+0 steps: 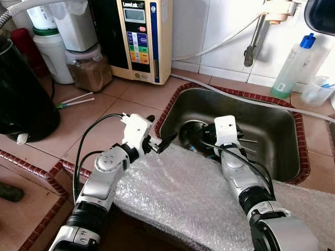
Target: Kitchen organization
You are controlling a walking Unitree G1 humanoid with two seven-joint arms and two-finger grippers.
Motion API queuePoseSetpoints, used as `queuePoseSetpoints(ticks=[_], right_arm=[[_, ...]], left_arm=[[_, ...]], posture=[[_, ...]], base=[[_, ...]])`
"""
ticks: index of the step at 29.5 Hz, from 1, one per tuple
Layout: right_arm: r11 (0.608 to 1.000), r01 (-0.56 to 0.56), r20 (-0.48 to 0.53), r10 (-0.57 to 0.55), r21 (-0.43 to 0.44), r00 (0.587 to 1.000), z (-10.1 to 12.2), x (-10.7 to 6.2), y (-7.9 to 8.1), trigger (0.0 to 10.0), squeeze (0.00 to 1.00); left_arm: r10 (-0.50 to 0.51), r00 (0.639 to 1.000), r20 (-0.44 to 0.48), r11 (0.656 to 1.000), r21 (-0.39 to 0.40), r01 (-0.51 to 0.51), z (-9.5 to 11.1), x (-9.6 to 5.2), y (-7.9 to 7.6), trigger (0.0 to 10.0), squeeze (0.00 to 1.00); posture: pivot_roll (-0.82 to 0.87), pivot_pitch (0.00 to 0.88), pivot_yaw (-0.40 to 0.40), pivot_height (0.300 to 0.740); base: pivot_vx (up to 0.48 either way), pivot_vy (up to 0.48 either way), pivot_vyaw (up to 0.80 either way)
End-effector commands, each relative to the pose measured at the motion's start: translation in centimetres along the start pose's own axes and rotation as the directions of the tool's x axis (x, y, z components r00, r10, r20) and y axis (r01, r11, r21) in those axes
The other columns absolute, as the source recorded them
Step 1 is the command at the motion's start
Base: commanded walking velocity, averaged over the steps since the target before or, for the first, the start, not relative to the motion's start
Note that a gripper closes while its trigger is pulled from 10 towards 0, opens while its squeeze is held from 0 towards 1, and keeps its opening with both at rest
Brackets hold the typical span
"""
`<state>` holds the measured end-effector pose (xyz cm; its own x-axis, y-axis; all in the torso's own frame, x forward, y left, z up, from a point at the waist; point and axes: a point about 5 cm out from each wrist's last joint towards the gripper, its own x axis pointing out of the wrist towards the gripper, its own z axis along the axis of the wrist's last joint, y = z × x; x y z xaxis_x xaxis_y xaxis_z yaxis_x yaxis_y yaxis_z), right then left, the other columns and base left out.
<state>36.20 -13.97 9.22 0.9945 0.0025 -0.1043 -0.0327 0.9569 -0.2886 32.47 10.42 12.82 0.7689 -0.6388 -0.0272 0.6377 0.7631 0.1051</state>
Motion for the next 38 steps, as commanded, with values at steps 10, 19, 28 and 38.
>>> queuePoseSetpoints(ticks=[10, 19, 28, 38], right_arm=[[0.931, -0.045, 0.194, -0.029, 0.364, 0.981, 2.9, 0.2, -0.7, 10.0, 0.00], [0.886, -0.042, 0.250, -0.085, 0.462, 0.964, 3.8, 0.2, -1.8, 10.0, 0.00], [0.836, -0.060, 0.207, -0.066, 0.546, 0.976, 3.2, 0.4, -1.8, 10.0, 0.00], [0.772, -0.115, 0.150, 0.026, 0.625, 0.988, 2.4, 0.5, -0.8, 10.0, 0.00]], left_arm=[[0.032, 0.999, 0.009, 0.999, 0.037, -0.033, 0.4, 0.3, 0.4, 10.0, 1.00], [0.078, 0.997, 0.018, 0.996, 0.049, -0.078, 0.5, 0.3, 0.7, 10.0, 0.00], [0.089, 0.996, 0.019, 0.995, 0.051, -0.089, 0.4, 0.5, 0.5, 10.0, 0.00], [0.115, 0.993, 0.022, 0.993, 0.034, -0.116, 0.0, 0.6, 0.3, 10.0, 0.00]], posture=[[0.15, 0.000, 0.038, 0.740], [0.15, 0.000, 0.035, 0.740], [0.14, 0.000, 0.018, 0.740], [0.12, 0.000, -0.027, 0.740]], base=[[0.000, 0.000, 0.00], [0.000, 0.000, 0.00], [0.000, 0.000, 0.00], [0.000, 0.000, 0.00]])
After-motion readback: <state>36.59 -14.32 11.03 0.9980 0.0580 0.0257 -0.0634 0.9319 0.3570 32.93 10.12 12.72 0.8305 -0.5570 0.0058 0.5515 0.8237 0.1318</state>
